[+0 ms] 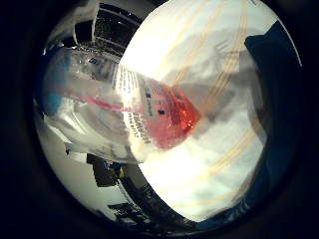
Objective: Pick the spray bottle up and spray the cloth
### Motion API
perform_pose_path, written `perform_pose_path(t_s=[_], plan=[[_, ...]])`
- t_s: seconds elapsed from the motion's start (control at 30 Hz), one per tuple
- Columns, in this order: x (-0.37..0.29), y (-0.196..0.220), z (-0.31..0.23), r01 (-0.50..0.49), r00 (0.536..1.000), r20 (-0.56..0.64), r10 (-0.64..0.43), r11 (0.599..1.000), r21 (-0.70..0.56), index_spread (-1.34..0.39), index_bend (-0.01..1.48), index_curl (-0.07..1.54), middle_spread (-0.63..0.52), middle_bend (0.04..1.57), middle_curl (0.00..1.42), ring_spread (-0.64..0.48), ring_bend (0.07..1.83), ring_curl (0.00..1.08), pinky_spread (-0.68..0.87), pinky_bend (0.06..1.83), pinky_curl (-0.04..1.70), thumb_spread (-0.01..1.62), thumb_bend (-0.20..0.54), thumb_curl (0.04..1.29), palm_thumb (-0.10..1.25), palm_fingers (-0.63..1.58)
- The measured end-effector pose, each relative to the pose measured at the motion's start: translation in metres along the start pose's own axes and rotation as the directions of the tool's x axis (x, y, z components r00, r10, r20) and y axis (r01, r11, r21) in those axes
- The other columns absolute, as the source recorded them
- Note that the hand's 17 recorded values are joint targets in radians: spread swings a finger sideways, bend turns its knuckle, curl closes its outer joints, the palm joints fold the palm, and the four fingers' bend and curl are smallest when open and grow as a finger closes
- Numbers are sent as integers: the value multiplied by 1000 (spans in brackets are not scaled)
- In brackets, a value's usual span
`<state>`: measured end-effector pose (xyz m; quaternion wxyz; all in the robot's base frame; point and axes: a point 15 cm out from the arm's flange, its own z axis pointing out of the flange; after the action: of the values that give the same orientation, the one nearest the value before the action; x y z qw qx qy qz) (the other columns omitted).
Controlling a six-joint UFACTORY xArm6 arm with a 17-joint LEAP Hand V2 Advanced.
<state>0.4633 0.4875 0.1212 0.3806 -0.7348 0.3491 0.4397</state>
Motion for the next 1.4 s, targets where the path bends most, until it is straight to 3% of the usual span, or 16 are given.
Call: perform_pose_path(t_s=[0.13, 0.33, 0.53, 1.1, 1.4], plan=[[3, 6, 1, 11, 1000, -17, -11, 1000, -25, -411, 283, 600, -62, 799, 442, -145, 1136, 446, -257, 812, 803, 980, -30, 583, 777, 324], [5, 7, -1, 12, 1000, -24, -12, 999, -33, -417, 270, 524, -41, 686, 395, -80, 982, 369, 139, 670, 714, 1014, -25, 522, 759, 250], [6, 6, -7, 14, 999, -30, -15, 999, -34, -362, 217, 472, -37, 588, 367, -18, 827, 314, 362, 587, 621, 1017, -24, 489, 759, 192], [-39, -10, -53, 81, 997, -13, -81, 997, -14, -318, 175, 382, -35, 448, 353, 55, 605, 244, 428, 453, 428, 1035, -24, 441, 740, 277], [-51, 15, -84, 65, 997, -36, -66, 998, -20, -313, 172, 358, -31, 416, 359, 72, 545, 234, 422, 430, 364, 1050, -24, 434, 724, 298]])
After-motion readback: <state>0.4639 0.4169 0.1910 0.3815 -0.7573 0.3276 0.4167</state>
